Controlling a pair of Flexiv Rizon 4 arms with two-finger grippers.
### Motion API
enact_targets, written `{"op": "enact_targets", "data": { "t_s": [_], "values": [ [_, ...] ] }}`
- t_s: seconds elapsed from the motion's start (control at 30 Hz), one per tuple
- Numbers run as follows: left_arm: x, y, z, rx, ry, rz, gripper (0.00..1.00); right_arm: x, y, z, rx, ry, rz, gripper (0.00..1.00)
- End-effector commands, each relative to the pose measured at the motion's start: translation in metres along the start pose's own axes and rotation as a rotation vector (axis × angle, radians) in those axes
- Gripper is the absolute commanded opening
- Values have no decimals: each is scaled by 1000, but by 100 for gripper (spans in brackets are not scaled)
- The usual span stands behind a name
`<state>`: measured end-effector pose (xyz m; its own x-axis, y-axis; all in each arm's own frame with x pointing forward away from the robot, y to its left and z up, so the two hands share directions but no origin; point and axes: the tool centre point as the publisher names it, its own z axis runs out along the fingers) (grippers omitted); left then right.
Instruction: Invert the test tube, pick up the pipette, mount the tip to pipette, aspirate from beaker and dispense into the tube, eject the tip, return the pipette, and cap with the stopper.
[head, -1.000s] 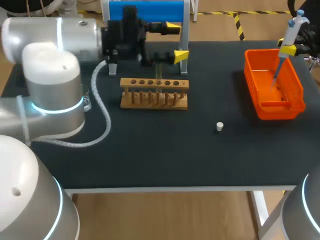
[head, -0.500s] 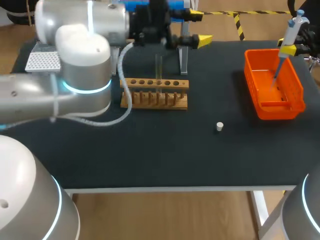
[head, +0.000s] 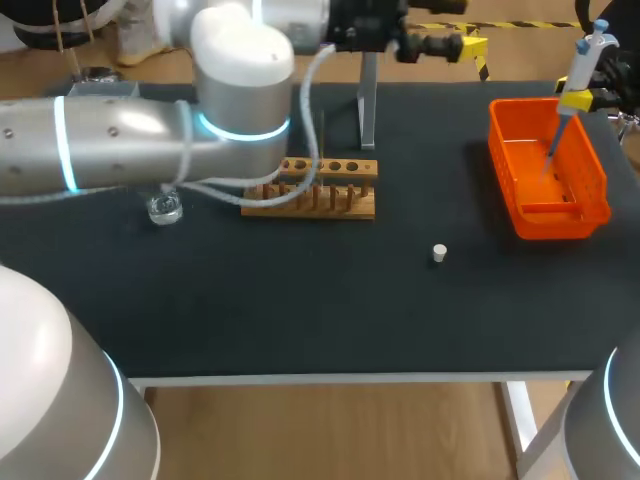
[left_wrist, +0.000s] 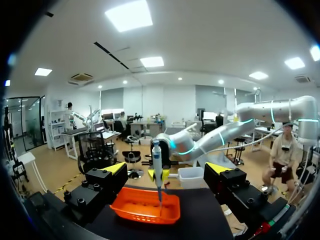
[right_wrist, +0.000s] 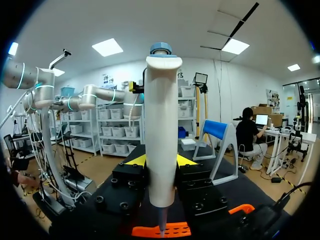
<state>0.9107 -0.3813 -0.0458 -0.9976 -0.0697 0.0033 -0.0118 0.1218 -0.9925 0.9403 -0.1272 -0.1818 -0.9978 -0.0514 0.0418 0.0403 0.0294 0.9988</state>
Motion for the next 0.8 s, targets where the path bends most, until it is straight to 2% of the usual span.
{"op": "enact_targets", "data": {
  "t_s": [0.03, 0.13, 0.33, 0.37, 0.4, 0.8],
  "values": [
    [-4, -3, 57, -3, -13, -11, 100, -2, 0, -2, 1, 6, 1, 0],
    [-5, -5, 66, -5, -18, -16, 100, -2, 0, -2, 1, 6, 1, 0],
    [-5, -5, 66, -5, -18, -16, 100, -2, 0, -2, 1, 6, 1, 0],
    [-5, -5, 66, -5, -18, -16, 41, -2, 0, -2, 1, 6, 1, 0],
    [-5, -5, 66, -5, -18, -16, 0, -2, 0, -2, 1, 6, 1, 0],
    [-5, -5, 66, -5, -18, -16, 0, -2, 0, -2, 1, 6, 1, 0]
  ]
}}
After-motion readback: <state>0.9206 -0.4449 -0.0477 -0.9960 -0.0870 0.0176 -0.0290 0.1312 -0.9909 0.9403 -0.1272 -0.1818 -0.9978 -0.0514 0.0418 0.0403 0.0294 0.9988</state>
